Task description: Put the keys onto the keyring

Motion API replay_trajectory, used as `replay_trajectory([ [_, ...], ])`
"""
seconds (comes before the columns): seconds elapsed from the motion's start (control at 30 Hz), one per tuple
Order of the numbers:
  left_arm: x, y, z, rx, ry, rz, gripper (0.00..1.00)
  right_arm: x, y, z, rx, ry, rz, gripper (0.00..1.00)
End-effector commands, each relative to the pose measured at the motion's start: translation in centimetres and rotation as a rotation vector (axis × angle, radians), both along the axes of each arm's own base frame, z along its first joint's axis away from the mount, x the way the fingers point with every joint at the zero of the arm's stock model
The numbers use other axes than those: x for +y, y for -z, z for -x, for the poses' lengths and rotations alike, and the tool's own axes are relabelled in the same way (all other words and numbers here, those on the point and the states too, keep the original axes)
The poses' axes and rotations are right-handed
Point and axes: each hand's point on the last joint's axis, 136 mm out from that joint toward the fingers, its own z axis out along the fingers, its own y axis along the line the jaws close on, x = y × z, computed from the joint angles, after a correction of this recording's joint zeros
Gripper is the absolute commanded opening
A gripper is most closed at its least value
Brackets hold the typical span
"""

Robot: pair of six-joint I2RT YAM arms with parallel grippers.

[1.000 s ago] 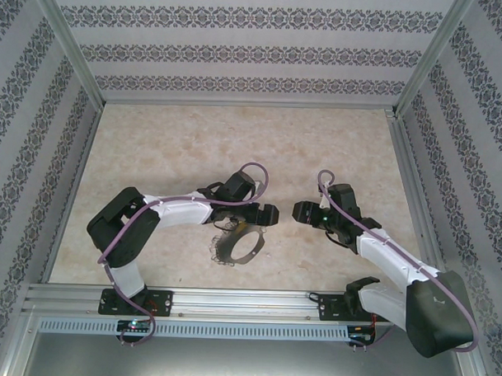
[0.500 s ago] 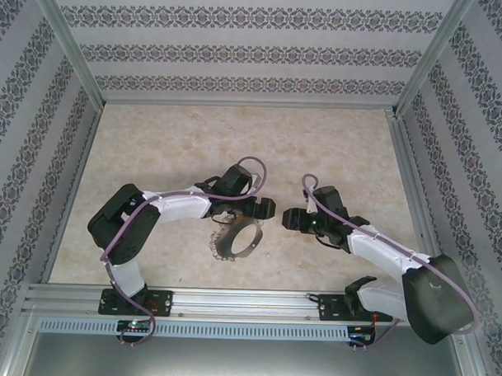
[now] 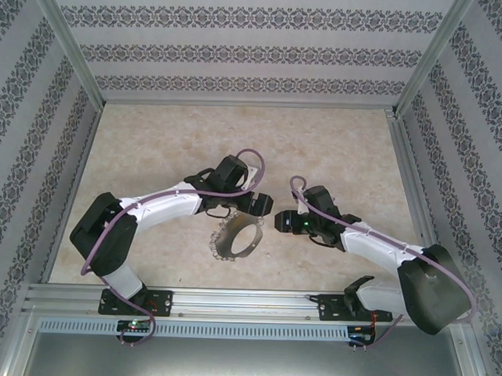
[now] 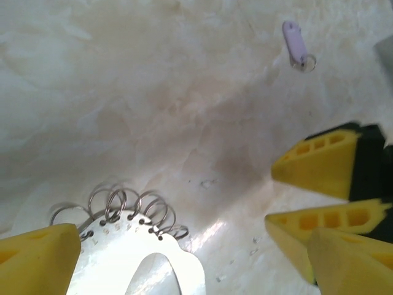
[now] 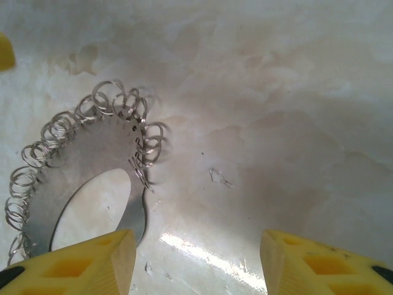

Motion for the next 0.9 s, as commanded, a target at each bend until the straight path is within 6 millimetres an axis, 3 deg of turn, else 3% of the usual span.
replay_trajectory([
  [0.0, 2.0, 1.6, 1.6, 0.022, 0.063, -0.093, 0.92, -0.7, -1.0, -0.8, -0.046, 0.011, 0.012, 0.57],
  [0.2, 2.5, 2.8, 2.0, 0.014, 0.073, -0.118, 0.89, -1.7, -0.5, -0.8, -0.016, 0.038, -0.018, 0.55],
  [0.4, 2.0, 1.9, 2.0, -0.008, 0.058, -0.109, 0.97, -2.3, -1.2, -1.1, -0.049, 0.060, -0.015, 0.56],
  [0.63, 3.2, 1.6, 0.9, -0.048, -0.008, -0.199, 0.96, 0.2, -0.6, -0.5, -0.003, -0.046, -0.087, 0.54],
  [0.87, 3.7, 0.7, 0.0, -0.104, -0.039, -0.211, 0.93, 3.1, 0.4, -0.1, 0.027, -0.148, -0.076, 0.41],
])
